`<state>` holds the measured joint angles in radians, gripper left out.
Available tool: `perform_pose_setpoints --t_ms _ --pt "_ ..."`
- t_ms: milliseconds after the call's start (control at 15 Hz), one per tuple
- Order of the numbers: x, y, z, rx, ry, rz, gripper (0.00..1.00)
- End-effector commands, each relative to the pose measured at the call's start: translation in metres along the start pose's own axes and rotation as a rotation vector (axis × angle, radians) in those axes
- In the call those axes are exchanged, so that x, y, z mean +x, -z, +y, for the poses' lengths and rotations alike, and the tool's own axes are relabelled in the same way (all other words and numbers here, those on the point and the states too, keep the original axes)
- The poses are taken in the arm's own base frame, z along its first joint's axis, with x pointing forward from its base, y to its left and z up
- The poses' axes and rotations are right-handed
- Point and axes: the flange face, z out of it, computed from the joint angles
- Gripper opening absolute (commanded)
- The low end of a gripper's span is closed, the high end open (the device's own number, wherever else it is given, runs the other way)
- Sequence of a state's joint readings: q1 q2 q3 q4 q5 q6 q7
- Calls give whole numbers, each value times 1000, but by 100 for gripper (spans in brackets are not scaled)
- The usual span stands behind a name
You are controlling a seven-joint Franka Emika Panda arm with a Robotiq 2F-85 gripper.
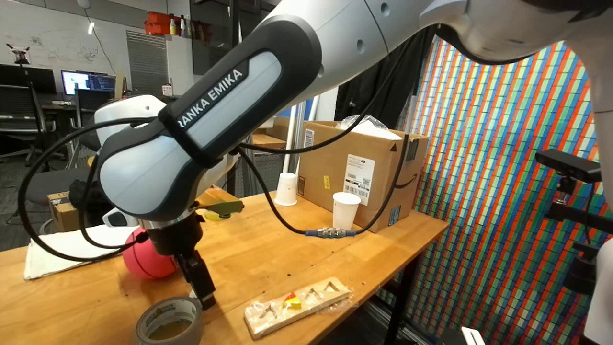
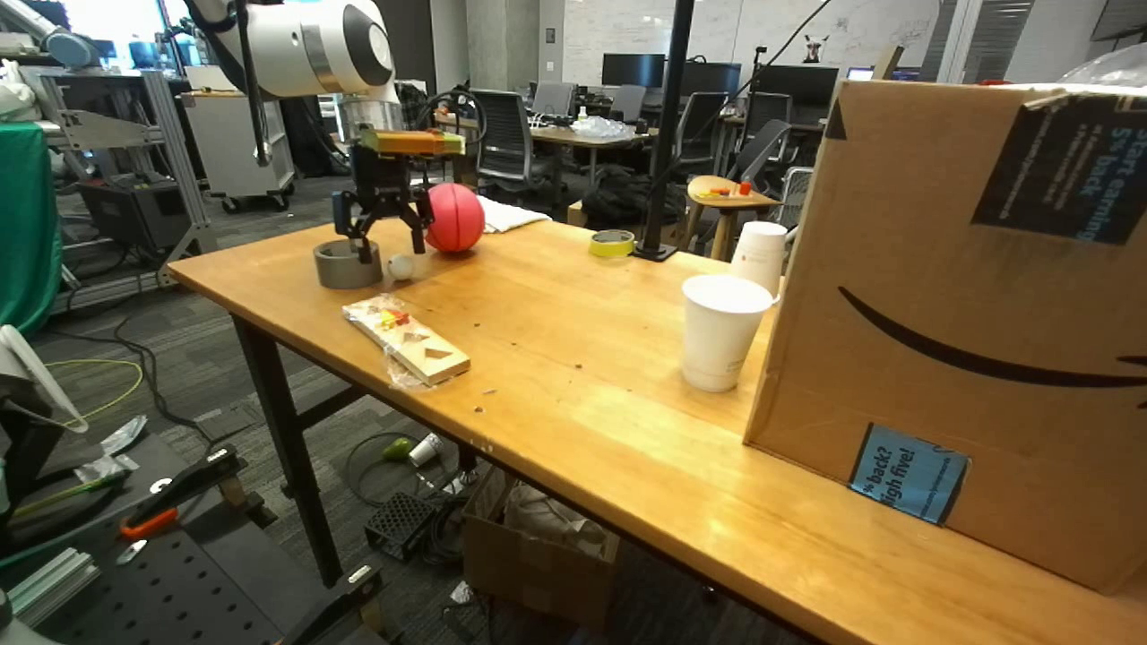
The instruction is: Put the white ball in the cup, then place the basketball on the tape
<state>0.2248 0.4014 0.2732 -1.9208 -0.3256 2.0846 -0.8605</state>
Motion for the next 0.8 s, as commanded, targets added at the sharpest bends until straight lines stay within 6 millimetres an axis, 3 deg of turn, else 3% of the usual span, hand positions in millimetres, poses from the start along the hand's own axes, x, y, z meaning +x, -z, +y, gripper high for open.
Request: perform_pose_setpoints --t_ms 0,267,333,400,733 --pt "1 -4 3 13 18 5 100" --pt "4 -12 5 31 12 8 100" --pt "4 -13 5 35 12 10 91" --pt "5 -14 5 36 13 10 75" --pt "5 -11 4 31 18 6 35"
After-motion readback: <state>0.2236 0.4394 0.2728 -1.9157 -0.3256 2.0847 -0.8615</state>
